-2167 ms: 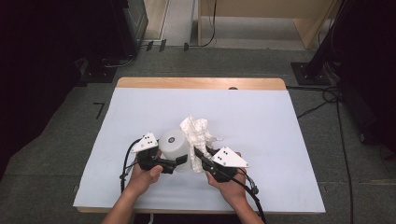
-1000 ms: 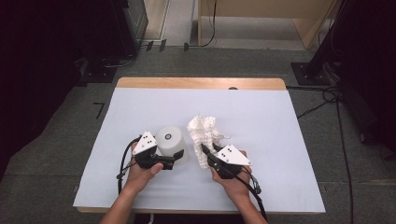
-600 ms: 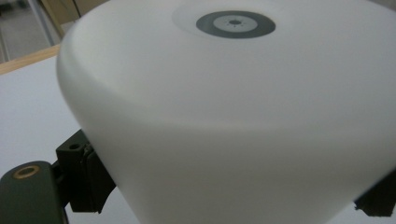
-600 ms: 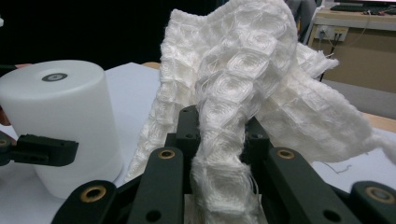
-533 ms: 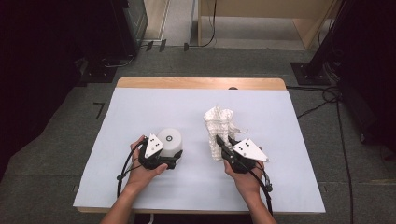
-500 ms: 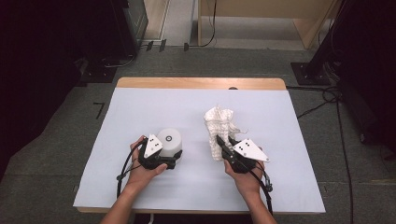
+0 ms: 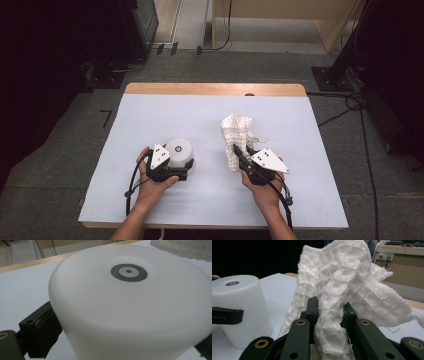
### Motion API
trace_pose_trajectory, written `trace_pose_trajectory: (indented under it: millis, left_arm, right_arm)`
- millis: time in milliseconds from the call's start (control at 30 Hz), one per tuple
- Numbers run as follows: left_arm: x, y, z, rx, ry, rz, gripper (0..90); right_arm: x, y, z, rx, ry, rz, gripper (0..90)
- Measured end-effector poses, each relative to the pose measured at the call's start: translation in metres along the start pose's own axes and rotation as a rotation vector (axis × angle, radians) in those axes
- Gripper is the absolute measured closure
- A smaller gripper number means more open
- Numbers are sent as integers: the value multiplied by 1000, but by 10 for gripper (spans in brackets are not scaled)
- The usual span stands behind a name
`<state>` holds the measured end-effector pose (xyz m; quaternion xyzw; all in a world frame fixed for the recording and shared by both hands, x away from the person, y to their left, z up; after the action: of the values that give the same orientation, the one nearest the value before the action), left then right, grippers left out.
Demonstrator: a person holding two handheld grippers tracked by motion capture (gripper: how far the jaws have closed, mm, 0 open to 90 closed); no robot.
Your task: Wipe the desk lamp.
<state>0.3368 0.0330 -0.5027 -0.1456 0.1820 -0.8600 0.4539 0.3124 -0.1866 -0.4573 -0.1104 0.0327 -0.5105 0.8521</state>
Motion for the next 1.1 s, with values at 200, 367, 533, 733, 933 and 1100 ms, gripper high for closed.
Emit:
trace_pose_trajectory:
  millis: [200, 367, 533, 733, 933, 1100]
  left_arm:
    - [7, 6, -4, -32, -15, 167, 57]
    - [8, 7, -5, -27, -34, 186, 72]
    - [5, 4, -4, -39, -35, 59, 85]
    - [17, -7, 9, -36, -55, -243, 85]
    - [39, -16, 15, -56, -18, -421, 85]
    - [52, -16, 11, -75, 13, -464, 85]
  right_arm:
    - [0, 0, 0, -1, -3, 1, 744]
    - [0, 1, -1, -3, -2, -1, 744]
    - [-3, 1, -1, -3, -2, 9, 744]
    - [-13, 1, 2, 15, 8, 57, 746]
    - [-38, -1, 12, 53, -31, 147, 747]
    - [-61, -5, 23, 91, -95, 224, 746]
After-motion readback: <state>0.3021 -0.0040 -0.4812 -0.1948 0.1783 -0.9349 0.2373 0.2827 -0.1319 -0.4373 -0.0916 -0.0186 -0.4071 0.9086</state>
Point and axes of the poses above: each handheld gripper's, and its own axes: y roughly forward along the jaws, z roughly out of its top, x roughly to its right, the point moved 8 cm from there along y, roughly forward along the jaws, and after that the axes turned 5 degrees about -y, right-handed, at the moved point
